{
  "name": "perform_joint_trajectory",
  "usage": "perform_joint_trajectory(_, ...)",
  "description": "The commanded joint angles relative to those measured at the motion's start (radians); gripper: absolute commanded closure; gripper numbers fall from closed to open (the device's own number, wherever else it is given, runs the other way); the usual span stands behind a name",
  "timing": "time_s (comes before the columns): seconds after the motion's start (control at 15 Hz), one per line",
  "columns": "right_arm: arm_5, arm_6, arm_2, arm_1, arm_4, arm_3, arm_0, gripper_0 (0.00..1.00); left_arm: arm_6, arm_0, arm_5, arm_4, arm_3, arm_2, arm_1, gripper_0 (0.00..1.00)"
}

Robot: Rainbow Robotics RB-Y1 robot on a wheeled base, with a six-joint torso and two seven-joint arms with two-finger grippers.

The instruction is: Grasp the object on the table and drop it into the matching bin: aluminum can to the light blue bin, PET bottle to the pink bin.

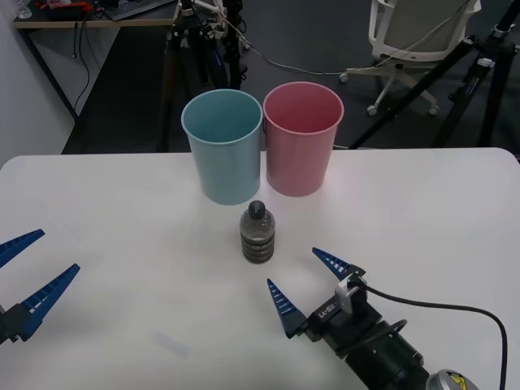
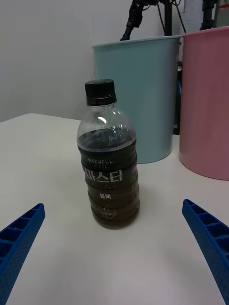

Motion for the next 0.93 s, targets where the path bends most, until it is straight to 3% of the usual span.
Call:
perform_joint_trajectory(0.07,0.041,0.005,0.030,0.003,-0.001,0.007,-0.011,0.00,0.000,0.000,0.000,0.000,0.000,0.000,0.000,0.00)
perform_joint_trajectory(0.2,0.016,0.011,0.030,0.023,-0.034,0.076,-0.052,0.00,0.000,0.000,0.000,0.000,0.000,0.000,0.000,0.00)
perform_joint_trajectory(0.93,0.016,0.083,0.019,0.111,-0.027,0.181,-0.152,0.00,0.000,0.000,0.000,0.000,0.000,0.000,0.000,0.00)
